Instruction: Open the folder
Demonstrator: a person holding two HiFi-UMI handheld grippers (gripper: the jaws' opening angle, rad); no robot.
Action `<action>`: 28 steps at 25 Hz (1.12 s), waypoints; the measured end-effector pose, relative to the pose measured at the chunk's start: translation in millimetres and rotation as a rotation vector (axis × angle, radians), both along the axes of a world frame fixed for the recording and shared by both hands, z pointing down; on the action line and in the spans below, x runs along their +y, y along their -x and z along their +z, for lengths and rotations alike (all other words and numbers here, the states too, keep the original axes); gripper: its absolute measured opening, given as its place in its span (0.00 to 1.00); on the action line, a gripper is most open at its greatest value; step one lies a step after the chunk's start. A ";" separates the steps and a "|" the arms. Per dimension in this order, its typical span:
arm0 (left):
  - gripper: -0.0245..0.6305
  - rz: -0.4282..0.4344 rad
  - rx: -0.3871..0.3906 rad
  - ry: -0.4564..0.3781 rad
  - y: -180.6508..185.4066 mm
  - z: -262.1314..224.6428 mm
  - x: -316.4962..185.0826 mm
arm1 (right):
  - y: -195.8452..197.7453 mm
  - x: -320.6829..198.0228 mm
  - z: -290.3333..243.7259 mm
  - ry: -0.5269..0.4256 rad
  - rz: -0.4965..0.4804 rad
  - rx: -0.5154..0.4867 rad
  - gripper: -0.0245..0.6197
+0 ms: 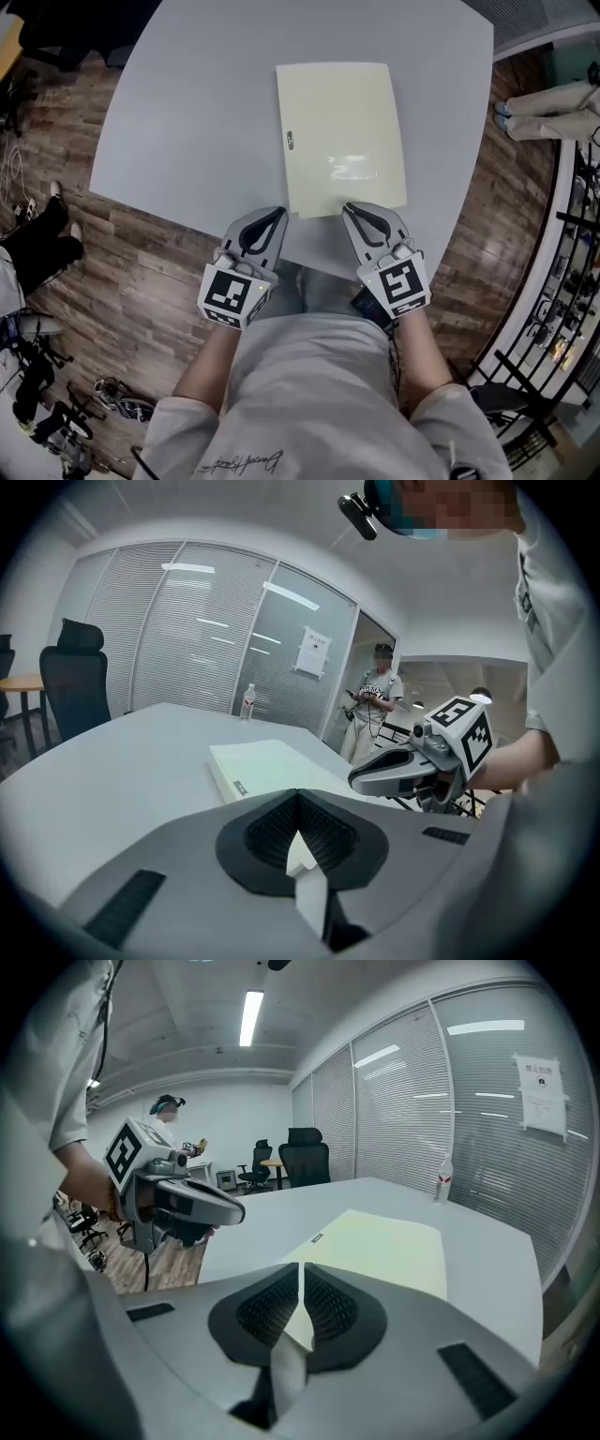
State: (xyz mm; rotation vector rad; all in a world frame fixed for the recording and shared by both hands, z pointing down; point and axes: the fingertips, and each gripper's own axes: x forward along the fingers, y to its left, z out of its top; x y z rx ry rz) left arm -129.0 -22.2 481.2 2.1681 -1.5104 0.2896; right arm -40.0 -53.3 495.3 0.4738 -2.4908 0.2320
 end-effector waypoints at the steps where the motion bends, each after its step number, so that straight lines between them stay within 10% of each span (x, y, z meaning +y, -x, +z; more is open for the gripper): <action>1: 0.05 0.004 0.001 0.005 -1.2 2.3 0.3 | 0.8 0.7 3.6 0.004 -0.006 0.005 0.07; 9: 0.05 0.009 0.015 0.039 -5.0 15.9 6.3 | 6.6 18.9 39.3 -0.083 -0.149 0.176 0.33; 28: 0.05 0.005 0.021 0.076 -2.8 29.6 15.8 | 28.3 37.8 91.3 -0.419 -0.393 0.476 0.37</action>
